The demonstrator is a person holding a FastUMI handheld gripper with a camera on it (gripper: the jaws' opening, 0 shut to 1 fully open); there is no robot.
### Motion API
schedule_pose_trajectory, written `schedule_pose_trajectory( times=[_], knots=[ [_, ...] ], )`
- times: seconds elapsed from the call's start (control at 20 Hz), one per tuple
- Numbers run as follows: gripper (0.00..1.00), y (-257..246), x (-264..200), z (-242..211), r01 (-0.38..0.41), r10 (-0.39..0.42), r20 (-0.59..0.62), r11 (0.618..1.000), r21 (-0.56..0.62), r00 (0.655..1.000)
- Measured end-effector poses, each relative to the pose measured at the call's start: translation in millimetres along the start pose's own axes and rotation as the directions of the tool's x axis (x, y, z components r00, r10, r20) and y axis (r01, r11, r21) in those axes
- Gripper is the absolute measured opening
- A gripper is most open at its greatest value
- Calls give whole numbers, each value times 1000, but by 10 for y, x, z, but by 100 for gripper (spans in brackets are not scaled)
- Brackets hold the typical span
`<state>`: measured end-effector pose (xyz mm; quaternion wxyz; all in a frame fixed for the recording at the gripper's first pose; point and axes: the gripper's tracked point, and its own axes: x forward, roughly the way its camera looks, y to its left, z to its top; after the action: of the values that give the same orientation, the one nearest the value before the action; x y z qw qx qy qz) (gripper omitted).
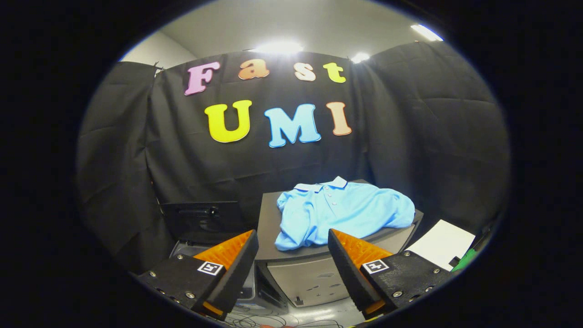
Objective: Put the clothes into the washing machine and then close the washing machine lid.
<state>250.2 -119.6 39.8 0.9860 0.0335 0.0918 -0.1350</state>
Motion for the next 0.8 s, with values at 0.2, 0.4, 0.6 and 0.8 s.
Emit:
schedule_pose_trajectory(
  times=[0.2, 0.4, 0.6, 0.8],
  knots=[
    [95, -126, 534, 46, 25, -22, -35, 997, 76, 999],
    [96, -171, 984, -44, 47, -38, -118, 996, 76, 992],
    [96, -112, 1387, -45, 23, -8, -202, 997, 71, 979],
    [96, -65, 1703, -72, 9, 9, -261, 998, 65, 965]
  ],
)
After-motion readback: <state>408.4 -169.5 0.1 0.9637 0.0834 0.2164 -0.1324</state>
